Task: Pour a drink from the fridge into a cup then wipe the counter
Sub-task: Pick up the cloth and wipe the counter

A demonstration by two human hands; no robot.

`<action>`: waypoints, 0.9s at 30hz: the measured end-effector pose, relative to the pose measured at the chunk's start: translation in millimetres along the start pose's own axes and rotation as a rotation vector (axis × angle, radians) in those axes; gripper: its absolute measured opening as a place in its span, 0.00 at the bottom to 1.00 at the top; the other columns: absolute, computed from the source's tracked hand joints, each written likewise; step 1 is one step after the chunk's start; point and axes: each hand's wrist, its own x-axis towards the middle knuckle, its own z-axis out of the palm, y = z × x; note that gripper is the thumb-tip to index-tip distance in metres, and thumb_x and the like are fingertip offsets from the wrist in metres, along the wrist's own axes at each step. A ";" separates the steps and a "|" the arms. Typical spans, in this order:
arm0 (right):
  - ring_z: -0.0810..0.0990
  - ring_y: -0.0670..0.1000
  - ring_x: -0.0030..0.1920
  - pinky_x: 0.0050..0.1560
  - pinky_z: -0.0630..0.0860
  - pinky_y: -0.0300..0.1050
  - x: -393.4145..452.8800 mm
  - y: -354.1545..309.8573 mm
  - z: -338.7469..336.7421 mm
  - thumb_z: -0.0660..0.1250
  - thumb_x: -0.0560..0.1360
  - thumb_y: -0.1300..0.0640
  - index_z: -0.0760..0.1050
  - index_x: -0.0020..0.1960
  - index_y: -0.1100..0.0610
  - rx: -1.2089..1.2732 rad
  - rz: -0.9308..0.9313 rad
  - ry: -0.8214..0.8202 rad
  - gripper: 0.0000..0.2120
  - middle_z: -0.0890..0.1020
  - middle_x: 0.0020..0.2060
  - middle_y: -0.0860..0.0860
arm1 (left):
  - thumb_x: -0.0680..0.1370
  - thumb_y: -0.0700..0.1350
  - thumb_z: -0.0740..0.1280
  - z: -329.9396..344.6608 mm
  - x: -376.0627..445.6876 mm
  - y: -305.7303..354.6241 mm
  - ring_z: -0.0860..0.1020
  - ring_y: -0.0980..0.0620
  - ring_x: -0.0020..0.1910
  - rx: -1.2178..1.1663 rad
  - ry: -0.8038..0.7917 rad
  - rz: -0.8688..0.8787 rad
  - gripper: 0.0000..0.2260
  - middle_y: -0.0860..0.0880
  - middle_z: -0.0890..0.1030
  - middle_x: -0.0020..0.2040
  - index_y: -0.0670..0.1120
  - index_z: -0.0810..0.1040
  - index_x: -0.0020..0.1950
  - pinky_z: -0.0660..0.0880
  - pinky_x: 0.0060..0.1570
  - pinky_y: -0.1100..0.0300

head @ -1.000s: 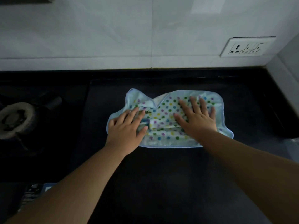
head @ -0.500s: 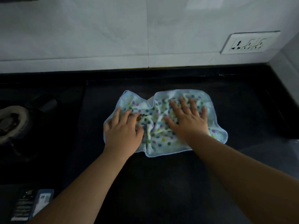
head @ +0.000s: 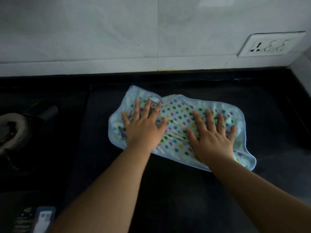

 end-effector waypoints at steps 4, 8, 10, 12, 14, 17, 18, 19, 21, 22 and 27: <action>0.27 0.57 0.81 0.78 0.34 0.73 0.7 0.4 -2.2 0.33 0.78 0.25 0.26 0.78 0.32 -0.039 -0.013 -0.026 0.33 0.31 0.82 0.43 | 0.82 0.69 0.39 26.0 -80.4 30.4 0.33 0.41 0.84 -0.028 0.059 -0.075 0.30 0.53 0.40 0.86 0.64 0.37 0.83 0.37 0.74 0.23; 0.26 0.57 0.81 0.78 0.35 0.73 -0.4 0.8 -3.1 0.34 0.78 0.25 0.28 0.79 0.33 -0.042 -0.013 -0.029 0.34 0.32 0.82 0.43 | 0.83 0.68 0.42 30.0 -86.5 43.5 0.34 0.39 0.84 0.010 0.043 0.049 0.31 0.52 0.40 0.86 0.64 0.38 0.84 0.37 0.72 0.22; 0.27 0.56 0.81 0.78 0.35 0.73 3.1 5.8 -4.7 0.35 0.77 0.25 0.30 0.80 0.32 -0.045 -0.056 -0.018 0.34 0.33 0.83 0.43 | 0.82 0.70 0.41 21.5 -59.3 40.4 0.31 0.42 0.83 0.036 0.014 0.103 0.31 0.55 0.37 0.86 0.66 0.35 0.83 0.34 0.72 0.23; 0.28 0.55 0.82 0.78 0.35 0.72 10.1 16.9 -8.5 0.36 0.77 0.24 0.31 0.80 0.30 -0.057 -0.095 -0.015 0.34 0.35 0.83 0.41 | 0.81 0.72 0.40 12.7 -33.4 37.8 0.30 0.45 0.83 0.020 -0.016 0.065 0.31 0.58 0.35 0.85 0.68 0.35 0.82 0.33 0.73 0.24; 0.30 0.53 0.82 0.79 0.35 0.71 14.5 28.6 -12.2 0.36 0.77 0.23 0.31 0.80 0.30 -0.063 -0.104 -0.030 0.34 0.36 0.83 0.40 | 0.80 0.72 0.39 14.5 -27.1 36.9 0.31 0.45 0.83 0.008 -0.018 -0.001 0.31 0.57 0.36 0.85 0.68 0.36 0.82 0.34 0.73 0.24; 0.30 0.53 0.82 0.79 0.35 0.70 2.3 43.3 -9.9 0.35 0.77 0.23 0.30 0.79 0.30 -0.057 -0.054 -0.007 0.34 0.36 0.83 0.40 | 0.80 0.72 0.37 21.1 -54.5 44.4 0.31 0.42 0.83 0.014 -0.003 -0.011 0.31 0.55 0.37 0.86 0.66 0.35 0.82 0.35 0.73 0.24; 0.30 0.53 0.82 0.79 0.36 0.71 -6.0 46.4 -8.3 0.35 0.77 0.23 0.29 0.79 0.30 -0.054 -0.038 -0.006 0.34 0.36 0.83 0.40 | 0.80 0.72 0.37 23.8 -68.3 48.5 0.31 0.42 0.83 0.019 0.007 0.008 0.32 0.54 0.37 0.86 0.65 0.34 0.83 0.34 0.73 0.24; 0.30 0.54 0.82 0.79 0.36 0.71 -16.0 49.7 -6.7 0.35 0.77 0.23 0.29 0.79 0.30 -0.051 -0.027 -0.007 0.34 0.35 0.83 0.40 | 0.81 0.71 0.37 26.8 -81.6 53.7 0.30 0.42 0.83 0.020 0.014 0.034 0.32 0.54 0.37 0.86 0.65 0.35 0.83 0.34 0.73 0.24; 0.30 0.54 0.82 0.79 0.36 0.71 -39.9 56.4 -3.4 0.36 0.77 0.24 0.29 0.79 0.31 -0.048 -0.003 -0.005 0.34 0.35 0.83 0.41 | 0.81 0.70 0.38 32.5 -104.2 65.3 0.30 0.41 0.83 0.020 0.009 0.080 0.31 0.54 0.38 0.86 0.64 0.35 0.83 0.35 0.73 0.24; 0.30 0.54 0.82 0.79 0.36 0.71 -52.8 59.1 -1.1 0.36 0.78 0.24 0.29 0.79 0.32 -0.043 0.009 0.001 0.34 0.35 0.83 0.41 | 0.81 0.70 0.39 35.1 -113.3 70.4 0.30 0.41 0.83 0.021 0.004 0.096 0.32 0.53 0.38 0.86 0.64 0.35 0.83 0.35 0.73 0.24; 0.26 0.57 0.81 0.78 0.34 0.71 -105.7 56.5 11.0 0.33 0.78 0.27 0.26 0.80 0.37 -0.026 0.046 -0.044 0.35 0.30 0.82 0.45 | 0.82 0.69 0.40 44.0 -142.4 85.8 0.30 0.41 0.83 0.070 -0.003 0.142 0.32 0.53 0.37 0.86 0.63 0.35 0.83 0.34 0.74 0.26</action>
